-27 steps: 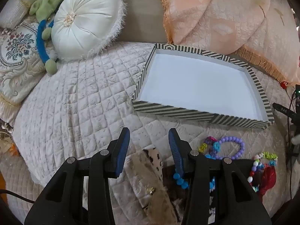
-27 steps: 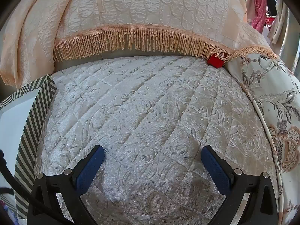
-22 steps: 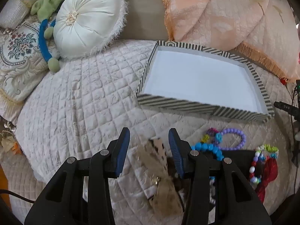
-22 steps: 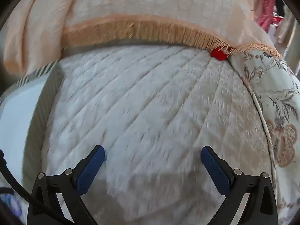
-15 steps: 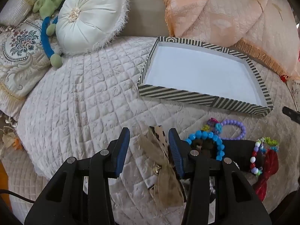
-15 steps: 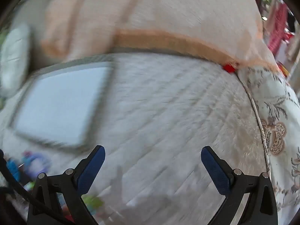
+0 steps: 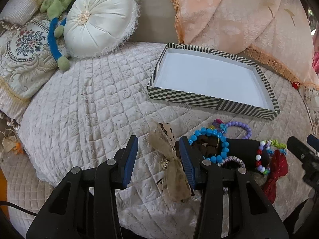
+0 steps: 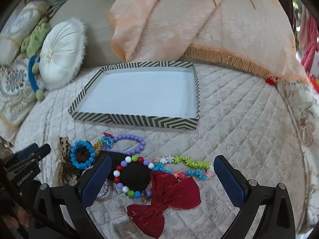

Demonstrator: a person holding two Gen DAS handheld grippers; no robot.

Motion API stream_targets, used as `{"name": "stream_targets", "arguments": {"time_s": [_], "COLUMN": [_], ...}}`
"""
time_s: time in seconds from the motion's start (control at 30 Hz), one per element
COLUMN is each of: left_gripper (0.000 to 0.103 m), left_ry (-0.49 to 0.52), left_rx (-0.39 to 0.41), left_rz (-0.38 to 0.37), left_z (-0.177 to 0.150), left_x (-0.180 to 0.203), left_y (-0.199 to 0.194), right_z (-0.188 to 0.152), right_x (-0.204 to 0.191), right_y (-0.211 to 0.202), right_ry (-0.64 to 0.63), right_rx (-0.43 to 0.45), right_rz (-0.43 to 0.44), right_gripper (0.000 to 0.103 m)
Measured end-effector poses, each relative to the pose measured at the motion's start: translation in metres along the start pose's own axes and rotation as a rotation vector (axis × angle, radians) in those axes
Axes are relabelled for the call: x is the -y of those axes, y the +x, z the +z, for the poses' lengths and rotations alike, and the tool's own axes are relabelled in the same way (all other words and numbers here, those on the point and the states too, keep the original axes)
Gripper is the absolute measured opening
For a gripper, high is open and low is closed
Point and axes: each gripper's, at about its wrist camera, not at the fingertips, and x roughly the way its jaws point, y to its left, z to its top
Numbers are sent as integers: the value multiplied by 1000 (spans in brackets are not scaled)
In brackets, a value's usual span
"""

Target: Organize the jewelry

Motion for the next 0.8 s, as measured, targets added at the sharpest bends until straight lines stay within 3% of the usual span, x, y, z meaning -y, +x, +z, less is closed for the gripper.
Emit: {"name": "stream_targets", "arguments": {"time_s": [0.8], "left_gripper": [42], "left_ry": [-22], "left_rx": [10], "left_rz": [-10], "left_z": [-15], "left_x": [-3], "left_y": [-15], "right_z": [-15], "right_x": [-21], "right_y": [-22], "right_ry": [-42], "right_rx": [46], "right_rz": [-19], "right_gripper": [102]}}
